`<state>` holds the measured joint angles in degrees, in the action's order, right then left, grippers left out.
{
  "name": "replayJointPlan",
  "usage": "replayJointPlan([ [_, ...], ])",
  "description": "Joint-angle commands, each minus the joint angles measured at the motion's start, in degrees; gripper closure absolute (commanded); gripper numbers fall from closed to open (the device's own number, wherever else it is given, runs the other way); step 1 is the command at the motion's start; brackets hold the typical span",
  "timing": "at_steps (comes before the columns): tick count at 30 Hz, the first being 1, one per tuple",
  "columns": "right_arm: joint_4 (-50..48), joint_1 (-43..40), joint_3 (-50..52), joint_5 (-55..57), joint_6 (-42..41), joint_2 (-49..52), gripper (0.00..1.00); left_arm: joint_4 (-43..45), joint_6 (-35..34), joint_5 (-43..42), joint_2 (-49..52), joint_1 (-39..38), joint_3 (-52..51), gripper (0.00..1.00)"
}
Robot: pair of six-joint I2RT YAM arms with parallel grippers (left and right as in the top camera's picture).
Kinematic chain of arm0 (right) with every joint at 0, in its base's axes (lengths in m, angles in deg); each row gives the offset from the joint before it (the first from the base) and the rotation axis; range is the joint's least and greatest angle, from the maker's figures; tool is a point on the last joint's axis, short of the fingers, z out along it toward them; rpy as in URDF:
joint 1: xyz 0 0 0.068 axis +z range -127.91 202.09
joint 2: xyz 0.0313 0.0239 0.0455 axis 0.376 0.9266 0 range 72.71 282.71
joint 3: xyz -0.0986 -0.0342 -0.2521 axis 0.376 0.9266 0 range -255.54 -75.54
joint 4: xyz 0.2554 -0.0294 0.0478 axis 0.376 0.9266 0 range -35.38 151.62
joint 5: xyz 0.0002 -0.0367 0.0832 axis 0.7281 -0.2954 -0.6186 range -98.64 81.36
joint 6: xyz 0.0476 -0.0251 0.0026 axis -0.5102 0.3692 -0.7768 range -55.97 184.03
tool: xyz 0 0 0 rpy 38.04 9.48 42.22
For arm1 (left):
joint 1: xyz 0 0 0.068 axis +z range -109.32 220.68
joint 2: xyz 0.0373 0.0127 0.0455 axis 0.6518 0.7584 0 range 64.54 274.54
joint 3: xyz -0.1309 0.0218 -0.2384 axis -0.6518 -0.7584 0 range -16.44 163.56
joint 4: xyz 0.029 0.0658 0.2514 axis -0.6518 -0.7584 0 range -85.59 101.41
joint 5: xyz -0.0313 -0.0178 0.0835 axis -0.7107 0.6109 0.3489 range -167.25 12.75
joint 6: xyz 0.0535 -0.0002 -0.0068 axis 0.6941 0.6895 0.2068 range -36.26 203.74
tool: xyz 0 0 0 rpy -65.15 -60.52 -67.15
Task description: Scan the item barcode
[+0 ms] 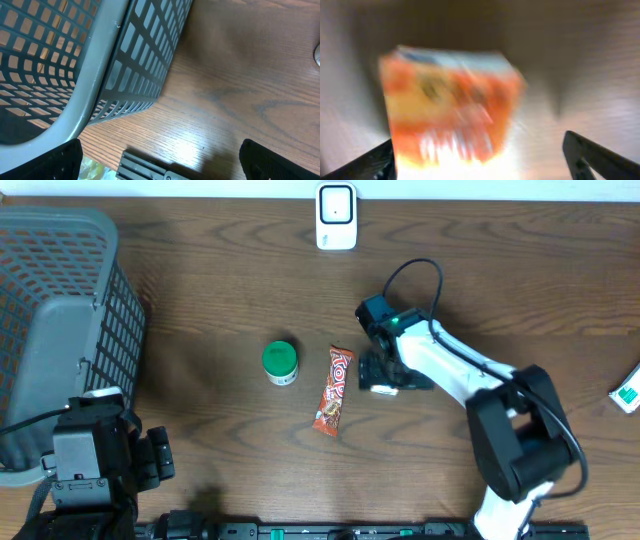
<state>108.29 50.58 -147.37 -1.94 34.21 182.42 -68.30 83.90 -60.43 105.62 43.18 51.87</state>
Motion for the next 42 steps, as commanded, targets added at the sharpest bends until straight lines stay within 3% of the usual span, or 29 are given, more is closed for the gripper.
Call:
replayJointPlan([
  [1,2.5,-0.1,-2.3,2.3,6.2,-8.5,0.01,-0.2,-0.1,0.3,-0.2,-0.2,0.1,0.02],
  [6,7.4,-0.4,-2.3,-4.2,-15.1,-15.5,0.01,-0.2,-0.1,0.3,-0.3,-0.2,0.1,0.02],
  [12,16.8,-0.3,-1.1,-6.5,-64.7,-16.3,0.01,-0.2,-0.1,0.3,-0.2,-0.2,0.1,0.02],
  [14,16.0,0.0,1.0,-8.0,-76.6,-16.3,0.01,-0.2,-0.1,0.3,-0.3,-0.2,0.1,0.02],
  [17,10.4,0.3,4.2,-8.7,-86.8,-16.3,0.01,-0.2,-0.1,0.3,-0.2,-0.2,0.1,0.02],
  [27,-12.6,0.3,12.0,-5.4,-87.7,-14.8,0.01,-0.2,0.0,0.3,-0.2,-0.2,0.1,0.02],
  [34,-19.2,0.0,12.3,-2.6,-87.7,-9.4,0.01,-0.2,0.0,0.3,-0.3,-0.2,0.1,0.02],
  [42,-21.2,-1.7,12.3,-7.8,-87.7,-3.6,0.01,-0.2,-0.1,0.3,-0.3,-0.2,0.1,0.02],
])
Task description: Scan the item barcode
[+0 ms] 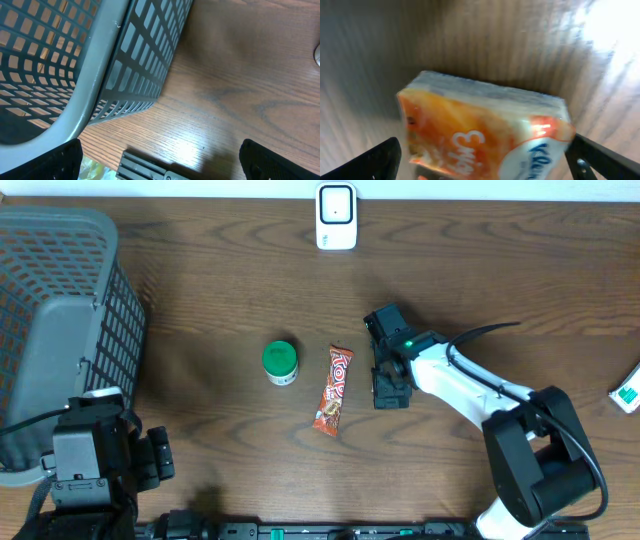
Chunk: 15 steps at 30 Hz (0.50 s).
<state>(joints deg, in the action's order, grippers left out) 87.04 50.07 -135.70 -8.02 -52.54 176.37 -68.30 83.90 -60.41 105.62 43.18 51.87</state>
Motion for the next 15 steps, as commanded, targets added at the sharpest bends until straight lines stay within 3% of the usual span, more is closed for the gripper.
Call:
replayJointPlan([
  [1,0.2,-1.4,0.6,-1.7,-1.0,2.4,0.01,-0.2,-0.1,0.3,-0.3,-0.2,0.1,0.02],
  [4,0.1,-1.4,0.6,-1.6,-0.6,2.4,0.04,-0.2,-0.1,0.3,-0.2,-0.2,0.1,0.02],
  [6,0.3,-1.5,0.6,-1.1,1.2,2.4,0.14,-0.2,-0.1,0.3,-0.2,-0.2,0.1,0.02],
  [7,0.3,-1.6,0.6,-0.1,4.7,2.4,0.25,-0.2,0.0,0.3,-0.3,-0.2,0.1,0.02],
  [15,0.1,-1.8,0.6,-0.1,25.5,2.4,0.35,-0.2,-0.1,0.3,-0.2,-0.2,0.1,0.02],
])
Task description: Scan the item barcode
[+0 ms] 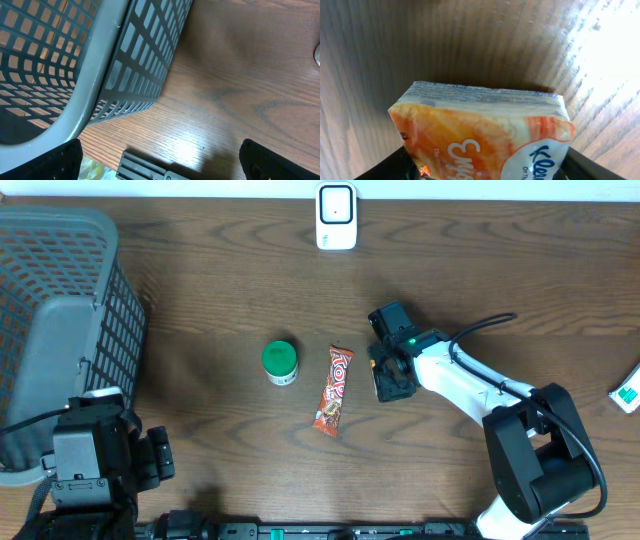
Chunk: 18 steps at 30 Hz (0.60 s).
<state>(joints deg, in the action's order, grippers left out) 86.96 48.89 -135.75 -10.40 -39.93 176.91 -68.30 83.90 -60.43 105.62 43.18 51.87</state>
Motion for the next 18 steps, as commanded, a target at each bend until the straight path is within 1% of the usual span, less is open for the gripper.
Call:
replayJointPlan([
  [1,0.2,-0.6,0.6,2.3,16.3,1.8,0.36,-0.2,-0.1,0.3,-0.2,-0.2,0.1,0.02],
  [3,0.2,-0.6,0.6,2.3,25.7,1.7,0.36,-0.2,-0.1,0.3,-0.2,-0.2,0.1,0.02],
  [8,0.2,-0.6,0.4,-1.4,53.2,1.7,0.36,-0.2,-0.1,0.3,-0.2,-0.2,0.1,0.02],
  [10,0.7,-0.6,0.4,-4.2,61.4,1.6,0.36,-0.2,-0.1,0.3,-0.2,-0.2,0.1,0.02],
  [12,1.8,-0.6,0.4,-6.3,67.4,1.5,0.36,-0.2,-0.1,0.3,-0.2,-0.2,0.1,0.02],
  [13,2.6,-0.6,0.4,-6.8,69.9,1.5,0.34,-0.2,-0.1,0.3,-0.2,-0.2,0.1,0.02],
  [16,4.6,-0.6,0.4,-6.7,73.8,1.5,0.27,-0.2,-0.1,0.3,-0.2,-0.2,0.1,0.02],
  [17,4.6,-0.6,0.4,-6.7,74.4,1.5,0.26,-0.2,-0.1,0.3,-0.2,-0.2,0.1,0.02],
  [18,4.7,-0.6,0.4,-6.7,75.1,1.5,0.28,-0.2,-0.1,0.3,-0.2,-0.2,0.1,0.02],
])
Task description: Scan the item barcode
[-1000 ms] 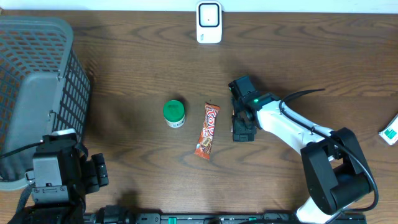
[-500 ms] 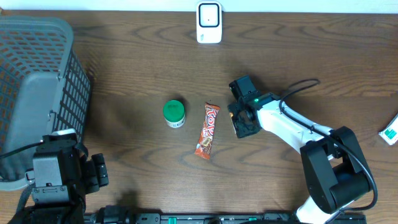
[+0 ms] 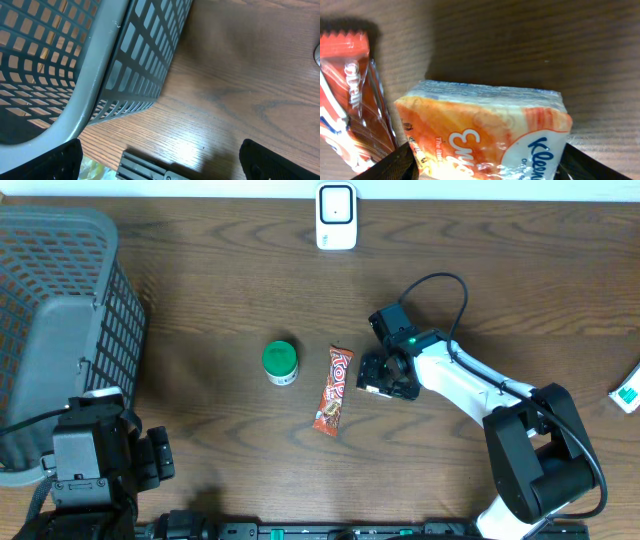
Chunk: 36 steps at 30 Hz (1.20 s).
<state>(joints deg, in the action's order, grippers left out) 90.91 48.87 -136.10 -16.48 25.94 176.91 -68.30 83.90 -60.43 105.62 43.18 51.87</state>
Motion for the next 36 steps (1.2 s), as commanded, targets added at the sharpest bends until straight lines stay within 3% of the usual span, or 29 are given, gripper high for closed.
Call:
replayJointPlan([
  [1,0.8,-0.5,0.8,-0.7,10.2,1.5,0.3,-0.2,-0.1,0.3,-0.2,-0.2,0.1,0.02],
  [4,1.0,-0.6,0.8,-0.7,11.0,1.4,0.3,-0.2,-0.1,0.3,-0.2,-0.2,0.1,0.02],
  [6,0.7,-0.6,0.8,-0.7,11.0,1.4,0.12,-0.2,0.0,0.3,-0.2,-0.2,0.1,0.02],
  [8,0.0,-0.6,0.8,-0.6,11.4,1.4,0.01,-0.2,0.0,0.3,-0.2,-0.2,0.1,0.02],
  [23,0.6,-0.2,0.6,6.3,9.4,1.5,0.01,-0.2,0.0,0.3,-0.2,-0.2,0.1,0.02],
  [32,-0.2,4.5,0.6,10.0,6.8,2.6,0.01,-0.2,-0.1,0.3,-0.2,-0.2,0.1,0.02],
  [33,-0.3,4.8,0.6,10.4,6.3,2.8,0.05,-0.2,-0.1,0.3,-0.2,-0.2,0.1,0.02],
  [36,-0.6,5.2,0.6,11.0,5.3,3.6,0.36,-0.2,-0.1,0.3,-0.2,-0.2,0.1,0.02],
])
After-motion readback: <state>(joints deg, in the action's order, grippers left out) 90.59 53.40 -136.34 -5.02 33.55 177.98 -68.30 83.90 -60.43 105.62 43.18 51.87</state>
